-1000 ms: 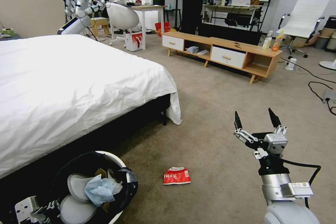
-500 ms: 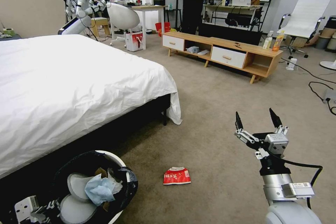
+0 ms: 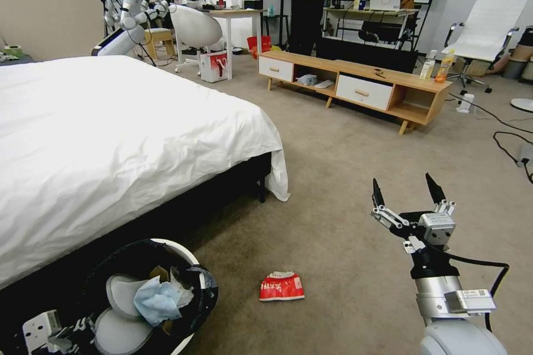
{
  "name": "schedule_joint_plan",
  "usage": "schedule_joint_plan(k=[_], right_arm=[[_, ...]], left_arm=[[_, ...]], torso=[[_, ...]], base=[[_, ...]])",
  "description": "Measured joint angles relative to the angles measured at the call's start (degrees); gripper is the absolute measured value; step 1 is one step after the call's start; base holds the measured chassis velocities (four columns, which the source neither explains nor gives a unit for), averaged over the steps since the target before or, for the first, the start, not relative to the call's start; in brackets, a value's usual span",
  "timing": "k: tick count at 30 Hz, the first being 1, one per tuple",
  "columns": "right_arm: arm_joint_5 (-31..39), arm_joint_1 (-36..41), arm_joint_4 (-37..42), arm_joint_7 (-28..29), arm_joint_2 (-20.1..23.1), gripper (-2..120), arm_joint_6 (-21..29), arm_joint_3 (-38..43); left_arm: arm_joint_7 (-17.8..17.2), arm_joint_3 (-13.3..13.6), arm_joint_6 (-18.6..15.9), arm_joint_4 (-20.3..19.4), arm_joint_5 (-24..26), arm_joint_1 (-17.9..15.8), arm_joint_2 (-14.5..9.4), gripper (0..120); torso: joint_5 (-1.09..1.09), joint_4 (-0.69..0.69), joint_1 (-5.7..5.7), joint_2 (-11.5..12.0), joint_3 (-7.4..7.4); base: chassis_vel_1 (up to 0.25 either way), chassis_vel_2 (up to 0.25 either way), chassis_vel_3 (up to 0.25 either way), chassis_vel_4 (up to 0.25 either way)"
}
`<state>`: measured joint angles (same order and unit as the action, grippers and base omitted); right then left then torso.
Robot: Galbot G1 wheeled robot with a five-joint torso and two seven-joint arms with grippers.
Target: Pick up the trash bin and place the garbage on the floor into it.
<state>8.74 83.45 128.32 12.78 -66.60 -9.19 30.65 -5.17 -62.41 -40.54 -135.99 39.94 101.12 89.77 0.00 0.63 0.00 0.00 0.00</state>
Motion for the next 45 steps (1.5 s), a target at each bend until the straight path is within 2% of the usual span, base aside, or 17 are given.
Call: schedule_joint_plan(k=[7, 21, 31, 35, 38, 40, 41, 43, 45], right_arm=[[0.06, -0.16, -0.13, 0.02, 0.21, 100, -0.25, -0.34], [0.2, -0.52, -0.79, -1.2, 0.83, 100, -1.55, -0.61], [1.72, -1.65, -1.17, -1.4, 4.34, 100, -0.95, -0.99], [5.05, -4.21, -1.17, -0.88, 8.41, 100, 2.64, -3.04], [6.09, -5.33, -1.14, -0.56, 9.75, 100, 4.25, -4.03], [10.35, -8.75, -1.03, 0.85, 12.7, 100, 8.31, -7.22], [10.35, -8.75, -1.03, 0.85, 12.7, 100, 8.31, -7.22], [18.17, -14.82, -0.25, 2.93, 16.18, 100, 15.79, -11.72], [20.48, -16.73, 0.07, 3.34, 17.33, 100, 17.68, -12.97]], left_arm=[[0.0, 0.08, 0.02, 0.08, -0.05, -0.06, 0.05, 2], [0.16, 0.22, 0.02, 0.14, -0.41, -0.03, 0.05, 2], [0.23, -1.05, -0.56, 0.18, -0.61, 0.49, -0.59, 2], [0.94, -2.19, -0.6, 0.27, -1.31, 1.25, -0.98, 2], [1.04, -2.23, -0.61, 0.3, -1.31, 1.34, -1.01, 2], [1.09, -2.23, -0.61, 0.37, -1.4, 1.36, -1.01, 2], [1.09, -2.23, -0.61, 0.37, -1.4, 1.36, -1.01, 2], [1.18, -1.92, -0.61, 0.4, -1.56, 1.31, -0.95, 2], [1.18, -1.6, -0.68, 0.49, -1.6, 1.01, -1.12, 2]], torso=[[0.01, 0.0, 0.0, 0.01, 0.01], [0.01, 0.0, 0.0, 0.01, 0.0], [0.0, 0.0, 0.0, 0.01, 0.0], [0.0, -0.01, 0.0, 0.01, 0.0], [0.01, 0.0, 0.0, 0.01, 0.0], [-0.01, 0.01, 0.0, 0.01, 0.0], [-0.01, 0.01, 0.0, 0.01, 0.0], [0.01, -0.04, 0.0, 0.0, 0.0], [-0.01, -0.05, 0.0, 0.0, 0.0]], base=[[-0.095, 0.123, 0.106, -0.098], [0.0, 0.0, 0.0, 0.0], [0.0, 0.0, 0.0, 0.0], [0.0, 0.0, 0.0, 0.0], [0.0, 0.0, 0.0, 0.0], [0.0, 0.0, 0.0, 0.0], [0.0, 0.0, 0.0, 0.0], [0.0, 0.0, 0.0, 0.0], [0.0, 0.0, 0.0, 0.0]])
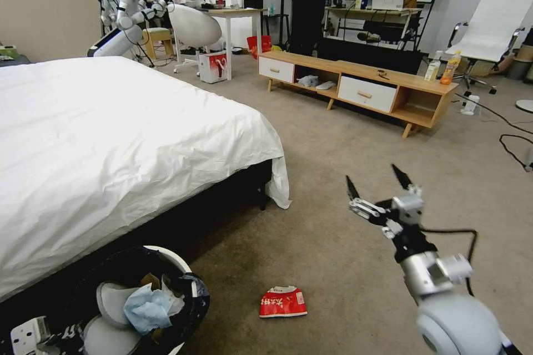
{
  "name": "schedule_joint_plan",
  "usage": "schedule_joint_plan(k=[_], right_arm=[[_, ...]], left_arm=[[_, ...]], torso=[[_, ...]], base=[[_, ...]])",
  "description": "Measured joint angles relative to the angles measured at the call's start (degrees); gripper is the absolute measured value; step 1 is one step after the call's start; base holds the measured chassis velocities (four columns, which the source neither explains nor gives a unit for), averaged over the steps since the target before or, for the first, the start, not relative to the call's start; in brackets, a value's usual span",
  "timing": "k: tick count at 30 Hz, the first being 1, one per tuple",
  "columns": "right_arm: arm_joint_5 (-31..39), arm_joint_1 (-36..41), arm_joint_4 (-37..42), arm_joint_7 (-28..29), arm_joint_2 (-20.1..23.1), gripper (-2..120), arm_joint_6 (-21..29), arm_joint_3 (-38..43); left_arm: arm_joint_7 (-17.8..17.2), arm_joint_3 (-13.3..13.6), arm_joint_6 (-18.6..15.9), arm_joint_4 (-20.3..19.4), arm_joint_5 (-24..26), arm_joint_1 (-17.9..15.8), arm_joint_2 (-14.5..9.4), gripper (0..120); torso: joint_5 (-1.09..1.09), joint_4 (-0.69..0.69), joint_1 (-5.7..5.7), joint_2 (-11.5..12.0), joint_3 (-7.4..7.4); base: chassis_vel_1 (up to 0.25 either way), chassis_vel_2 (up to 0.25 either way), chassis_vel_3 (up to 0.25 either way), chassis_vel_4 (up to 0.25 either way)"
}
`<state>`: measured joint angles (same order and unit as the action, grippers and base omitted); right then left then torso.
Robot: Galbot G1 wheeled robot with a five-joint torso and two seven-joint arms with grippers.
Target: Pick up the trash bin and place the garbage on the floor into it.
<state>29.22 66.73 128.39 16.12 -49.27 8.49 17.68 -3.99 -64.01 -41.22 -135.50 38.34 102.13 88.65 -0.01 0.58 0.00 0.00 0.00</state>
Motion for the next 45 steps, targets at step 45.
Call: schedule_joint_plan(k=[45], right_arm=[[-3.71, -37.16, -20.52, -35.4, 6.33, 100, 32.85, -39.74]], left_arm=[[1.25, 3.77, 0.46, 3.36, -3.06, -2.37, 0.04, 2]], torso=[[0.01, 0.05, 0.0, 0.0, 0.0]], base=[[0.0, 0.0, 0.0, 0.0]])
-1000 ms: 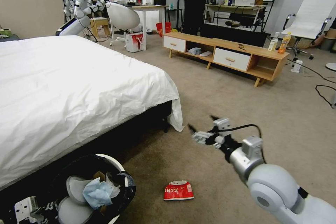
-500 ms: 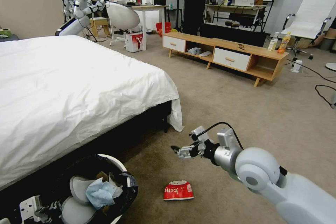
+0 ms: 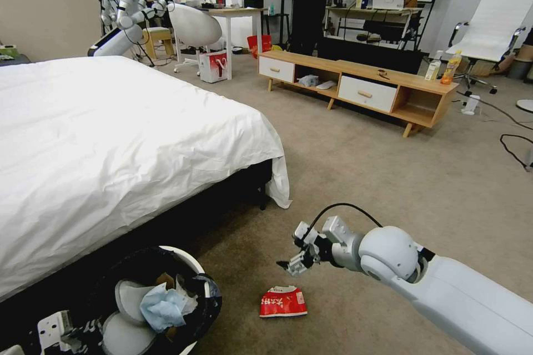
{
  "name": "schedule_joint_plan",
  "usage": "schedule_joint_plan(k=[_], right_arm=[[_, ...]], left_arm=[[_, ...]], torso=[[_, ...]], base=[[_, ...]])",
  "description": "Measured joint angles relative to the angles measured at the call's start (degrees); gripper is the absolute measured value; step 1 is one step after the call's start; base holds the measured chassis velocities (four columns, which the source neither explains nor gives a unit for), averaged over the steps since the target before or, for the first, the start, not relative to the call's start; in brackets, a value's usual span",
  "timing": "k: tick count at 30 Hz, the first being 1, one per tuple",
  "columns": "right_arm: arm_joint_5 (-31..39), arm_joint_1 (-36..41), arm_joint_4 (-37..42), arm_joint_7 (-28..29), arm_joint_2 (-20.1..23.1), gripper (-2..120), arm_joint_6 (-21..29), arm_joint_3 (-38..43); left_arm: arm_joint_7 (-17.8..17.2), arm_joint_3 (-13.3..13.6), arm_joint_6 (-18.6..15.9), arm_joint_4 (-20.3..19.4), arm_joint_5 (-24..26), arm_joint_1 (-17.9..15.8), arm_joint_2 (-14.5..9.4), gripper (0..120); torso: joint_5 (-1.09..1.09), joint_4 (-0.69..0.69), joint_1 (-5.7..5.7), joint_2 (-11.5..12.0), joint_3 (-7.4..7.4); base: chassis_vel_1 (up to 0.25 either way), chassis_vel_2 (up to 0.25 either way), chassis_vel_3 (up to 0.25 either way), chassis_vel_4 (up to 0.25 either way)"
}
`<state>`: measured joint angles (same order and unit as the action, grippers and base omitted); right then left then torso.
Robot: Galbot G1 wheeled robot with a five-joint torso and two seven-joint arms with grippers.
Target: Pick up the trash bin and place the garbage on the floor into it.
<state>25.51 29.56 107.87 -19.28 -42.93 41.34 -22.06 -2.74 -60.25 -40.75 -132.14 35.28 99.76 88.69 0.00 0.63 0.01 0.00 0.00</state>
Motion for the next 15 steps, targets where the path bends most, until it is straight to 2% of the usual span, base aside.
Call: schedule_joint_plan(k=[5, 15], right_arm=[[-9.91, -0.91, -2.6, -4.88, -0.75, 100, -6.1, -2.84], [-16.2, -0.92, -7.91, -5.46, -2.12, 100, -14.66, -6.53]], left_arm=[[0.14, 0.0, 0.11, 0.38, -0.3, -0.12, 0.1, 2], [0.15, 0.0, 0.11, 1.12, -0.69, -0.69, 0.18, 2]], torso=[[0.01, -0.01, 0.0, 0.0, 0.0], [0.0, 0.0, 0.0, 0.0, 0.0]], base=[[0.0, 0.0, 0.0, 0.0], [0.0, 0.0, 0.0, 0.0]])
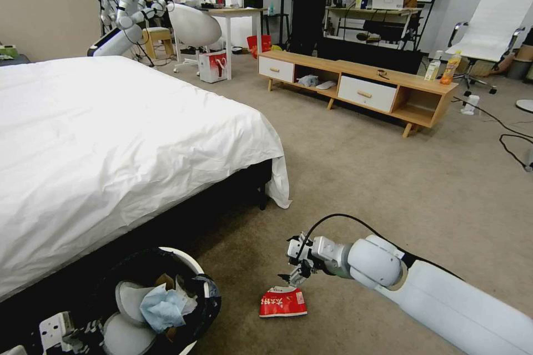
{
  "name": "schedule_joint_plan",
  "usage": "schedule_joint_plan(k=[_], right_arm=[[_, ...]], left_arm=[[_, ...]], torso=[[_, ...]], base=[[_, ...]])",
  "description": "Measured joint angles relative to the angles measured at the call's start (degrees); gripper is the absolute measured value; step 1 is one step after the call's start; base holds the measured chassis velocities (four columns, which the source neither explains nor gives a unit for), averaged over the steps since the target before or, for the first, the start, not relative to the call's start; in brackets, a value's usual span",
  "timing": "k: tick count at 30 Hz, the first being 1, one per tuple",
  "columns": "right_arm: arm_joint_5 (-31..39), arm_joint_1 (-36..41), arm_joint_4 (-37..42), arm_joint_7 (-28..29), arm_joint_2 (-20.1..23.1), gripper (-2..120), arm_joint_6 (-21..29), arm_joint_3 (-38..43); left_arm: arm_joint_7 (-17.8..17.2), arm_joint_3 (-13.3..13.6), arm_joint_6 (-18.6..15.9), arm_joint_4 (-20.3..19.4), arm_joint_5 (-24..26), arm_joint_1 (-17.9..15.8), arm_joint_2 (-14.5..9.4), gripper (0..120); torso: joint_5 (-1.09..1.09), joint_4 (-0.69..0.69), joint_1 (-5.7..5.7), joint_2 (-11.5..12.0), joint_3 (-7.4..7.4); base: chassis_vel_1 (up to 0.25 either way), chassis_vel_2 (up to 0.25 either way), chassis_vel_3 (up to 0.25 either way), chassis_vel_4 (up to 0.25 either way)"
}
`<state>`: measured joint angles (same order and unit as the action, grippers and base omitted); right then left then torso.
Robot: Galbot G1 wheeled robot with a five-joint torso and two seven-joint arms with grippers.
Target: Pick up the trash bin and place the garbage on the floor into it.
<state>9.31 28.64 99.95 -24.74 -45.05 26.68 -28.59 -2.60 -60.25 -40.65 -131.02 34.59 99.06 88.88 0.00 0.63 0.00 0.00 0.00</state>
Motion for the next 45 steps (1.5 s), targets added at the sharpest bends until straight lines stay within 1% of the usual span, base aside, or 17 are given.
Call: schedule_joint_plan(k=[1, 2, 9, 12, 15, 17, 26, 41, 45], right_arm=[[-1.04, -0.21, -1.82, 0.06, -0.6, 100, -2.41, -1.08], [-1.7, -0.42, -3.31, 0.14, -1.3, 100, -3.47, -1.92], [-2.71, -0.52, -6.8, 0.79, -2.97, 100, -5.34, -3.24], [-3.67, 0.69, -9.46, 1.69, -4.01, 100, -6.94, -4.05], [-4.06, 1.11, -10.35, 1.87, -4.28, 100, -7.6, -4.13], [-4.84, 1.98, -12.83, 2.35, -4.94, 100, -9.15, -4.32], [-5.69, 3.31, -18.52, 3.34, -6.59, 100, -13.12, -4.36], [-6.14, 3.25, -24.15, 4.78, -8.82, 100, -16.36, -4.72], [-6.69, 2.98, -28.21, 5.52, -10.26, 100, -18.2, -4.85]], left_arm=[[0.01, 0.03, 0.0, 0.21, -0.17, -0.12, 0.07, 2], [0.04, 0.1, 0.0, 0.35, -0.29, -0.18, 0.19, 2], [0.12, 0.15, 0.15, 0.67, -0.67, -0.2, 0.42, 2], [0.16, 0.03, 0.19, 0.85, -0.75, -0.19, 0.5, 2], [0.16, 0.03, 0.19, 0.97, -0.77, -0.25, 0.5, 2], [0.16, 0.24, 0.19, 1.28, -1.03, -0.53, 0.57, 2], [0.16, 0.65, 0.24, 2.28, -1.56, -1.07, 0.73, 2], [0.16, 0.98, 0.45, 3.07, -2.11, -1.34, 0.95, 2], [0.21, 1.01, 0.56, 3.05, -2.29, -1.09, 1.19, 2]], torso=[[0.0, 0.0, 0.0, 0.0, 0.0], [0.0, -0.01, 0.0, 0.0, 0.0], [0.0, -0.01, 0.0, 0.0, 0.0], [0.0, -0.01, 0.0, 0.0, 0.0], [0.0, 0.0, 0.0, 0.0, 0.0], [0.0, 0.0, 0.0, 0.0, 0.0], [0.0, -0.01, 0.0, 0.0, 0.0], [0.0, -0.01, 0.0, 0.0, 0.0], [0.0, -0.01, 0.0, 0.0, 0.0]], base=[[0.0, 0.0, 0.0, 0.0], [0.0, 0.0, 0.0, 0.0], [0.0, 0.0, 0.0, 0.0], [0.0, 0.0, 0.0, 0.0], [0.0, 0.0, 0.0, 0.0], [0.0, 0.0, 0.0, 0.0], [0.0, 0.0, 0.0, 0.0], [0.0, 0.0, 0.0, 0.0], [0.0, 0.0, 0.0, 0.0]])
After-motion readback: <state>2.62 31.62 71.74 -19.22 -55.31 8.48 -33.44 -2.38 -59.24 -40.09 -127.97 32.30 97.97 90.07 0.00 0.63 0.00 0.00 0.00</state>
